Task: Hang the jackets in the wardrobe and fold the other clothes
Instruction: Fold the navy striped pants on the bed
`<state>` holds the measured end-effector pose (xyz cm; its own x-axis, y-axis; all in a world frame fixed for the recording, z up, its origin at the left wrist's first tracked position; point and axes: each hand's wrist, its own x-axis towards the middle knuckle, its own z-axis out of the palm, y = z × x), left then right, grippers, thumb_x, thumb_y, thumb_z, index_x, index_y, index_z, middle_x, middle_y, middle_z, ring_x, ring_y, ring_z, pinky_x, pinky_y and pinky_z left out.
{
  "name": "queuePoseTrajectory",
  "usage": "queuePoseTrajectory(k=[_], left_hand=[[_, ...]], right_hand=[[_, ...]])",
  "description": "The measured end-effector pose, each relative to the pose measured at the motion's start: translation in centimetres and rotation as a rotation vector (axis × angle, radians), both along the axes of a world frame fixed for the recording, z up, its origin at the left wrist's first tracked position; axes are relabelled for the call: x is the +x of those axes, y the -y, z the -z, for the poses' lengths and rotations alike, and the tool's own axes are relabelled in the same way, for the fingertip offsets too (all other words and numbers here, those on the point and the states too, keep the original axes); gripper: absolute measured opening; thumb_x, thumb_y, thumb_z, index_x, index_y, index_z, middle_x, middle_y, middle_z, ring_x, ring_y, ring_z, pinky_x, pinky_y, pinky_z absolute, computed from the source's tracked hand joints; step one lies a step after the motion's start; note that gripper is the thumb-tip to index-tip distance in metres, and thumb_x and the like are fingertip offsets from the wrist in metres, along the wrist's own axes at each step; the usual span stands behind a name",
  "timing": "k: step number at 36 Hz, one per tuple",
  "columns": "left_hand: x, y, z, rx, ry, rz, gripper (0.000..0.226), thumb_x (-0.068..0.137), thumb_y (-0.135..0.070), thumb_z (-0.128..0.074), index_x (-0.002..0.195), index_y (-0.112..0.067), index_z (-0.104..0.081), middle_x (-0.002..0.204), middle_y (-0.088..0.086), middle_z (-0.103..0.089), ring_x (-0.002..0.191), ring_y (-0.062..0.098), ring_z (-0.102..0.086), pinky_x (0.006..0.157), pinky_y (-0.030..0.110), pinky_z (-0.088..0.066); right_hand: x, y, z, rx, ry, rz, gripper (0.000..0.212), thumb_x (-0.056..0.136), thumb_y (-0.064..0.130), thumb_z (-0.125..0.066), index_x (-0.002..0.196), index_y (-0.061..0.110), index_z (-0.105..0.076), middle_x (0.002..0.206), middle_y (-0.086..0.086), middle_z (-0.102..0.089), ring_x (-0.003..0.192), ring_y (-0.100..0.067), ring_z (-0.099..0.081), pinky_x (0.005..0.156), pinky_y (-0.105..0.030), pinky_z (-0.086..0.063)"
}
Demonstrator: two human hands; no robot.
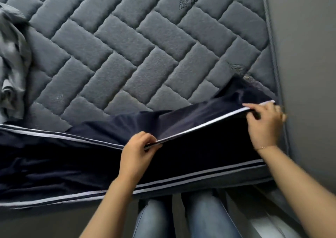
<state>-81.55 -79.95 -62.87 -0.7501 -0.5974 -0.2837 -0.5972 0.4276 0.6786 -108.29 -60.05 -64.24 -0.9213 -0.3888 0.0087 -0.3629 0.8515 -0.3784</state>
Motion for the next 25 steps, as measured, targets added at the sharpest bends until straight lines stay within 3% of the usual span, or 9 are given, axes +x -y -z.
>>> queuePoseTrajectory(k=[2,4,6,9,12,15,19,25], left_hand=[[0.9,-2.9,0.8,0.038,0.074,-0.009,0.018,0.077,-0.020,-0.079,0.074,-0.018,-0.061,0.076,-0.011,-0.054,0.075,0.013,-0.055,0.067,0.028,-0.044],[1.7,-5.1,2.0,0.070,0.146,-0.029,0.019,0.078,-0.020,-0.078,0.074,-0.020,-0.059,0.076,-0.013,-0.052,0.076,0.011,-0.053,0.066,0.024,-0.041],[2.4,-6.7,3.2,0.087,0.222,-0.041,0.019,0.080,-0.019,-0.076,0.075,-0.021,-0.058,0.078,-0.013,-0.051,0.079,0.011,-0.052,0.065,0.020,-0.037],[2.9,-7.9,4.9,0.056,0.315,-0.018,0.016,0.079,-0.015,-0.076,0.077,-0.016,-0.060,0.081,-0.009,-0.052,0.082,0.020,-0.055,0.068,0.030,-0.040],[2.6,-8.4,5.8,0.013,0.360,0.048,0.014,0.079,-0.014,-0.076,0.080,-0.014,-0.061,0.084,-0.004,-0.055,0.083,0.025,-0.055,0.071,0.038,-0.043],[2.2,-8.8,6.2,0.006,0.362,0.115,0.011,0.082,-0.017,-0.073,0.086,-0.015,-0.063,0.085,-0.004,-0.056,0.083,0.023,-0.053,0.072,0.039,-0.045],[1.9,-9.5,5.6,0.019,0.340,0.181,0.010,0.082,-0.018,-0.075,0.088,-0.016,-0.067,0.081,-0.005,-0.053,0.081,0.021,-0.052,0.069,0.037,-0.046],[2.2,-10.9,4.4,0.037,0.404,0.222,0.009,0.083,-0.020,-0.075,0.088,-0.013,-0.070,0.080,-0.003,-0.054,0.084,0.022,-0.054,0.070,0.034,-0.043]], right_hand=[[2.3,-3.2,0.9,-0.078,0.242,0.132,0.032,0.083,-0.003,-0.059,0.107,0.011,-0.073,0.068,-0.015,-0.052,0.067,-0.034,-0.050,0.071,-0.041,-0.041],[4.4,-5.7,1.9,-0.173,0.512,0.293,0.032,0.090,-0.004,-0.052,0.116,0.006,-0.068,0.075,-0.023,-0.053,0.066,-0.038,-0.047,0.063,-0.028,-0.041],[6.0,-7.3,3.0,-0.332,0.731,0.489,0.035,0.094,-0.004,-0.044,0.123,0.004,-0.062,0.097,-0.025,-0.058,0.079,-0.039,-0.054,0.067,-0.020,-0.043],[6.6,-8.2,4.2,-0.683,0.924,0.803,0.032,0.095,0.000,-0.040,0.116,0.009,-0.062,0.112,-0.010,-0.057,0.097,-0.019,-0.057,0.078,-0.027,-0.048],[5.8,-7.8,5.0,-0.946,0.947,1.013,0.010,0.094,0.009,-0.055,0.091,0.018,-0.060,0.104,-0.004,-0.061,0.104,-0.020,-0.057,0.080,-0.030,-0.050],[5.2,-7.6,5.7,-1.034,0.853,1.200,0.023,0.090,0.003,-0.063,0.081,0.018,-0.049,0.108,-0.007,-0.057,0.105,-0.021,-0.055,0.086,-0.034,-0.052],[5.5,-8.9,6.1,-0.885,0.776,1.275,0.024,0.086,0.006,-0.069,0.095,0.019,-0.051,0.111,-0.008,-0.054,0.098,-0.021,-0.055,0.089,-0.035,-0.051],[6.9,-12.2,5.8,-0.804,0.702,1.359,0.050,0.085,0.001,-0.069,0.128,0.012,-0.045,0.113,-0.007,-0.052,0.096,-0.021,-0.056,0.088,-0.037,-0.053]])
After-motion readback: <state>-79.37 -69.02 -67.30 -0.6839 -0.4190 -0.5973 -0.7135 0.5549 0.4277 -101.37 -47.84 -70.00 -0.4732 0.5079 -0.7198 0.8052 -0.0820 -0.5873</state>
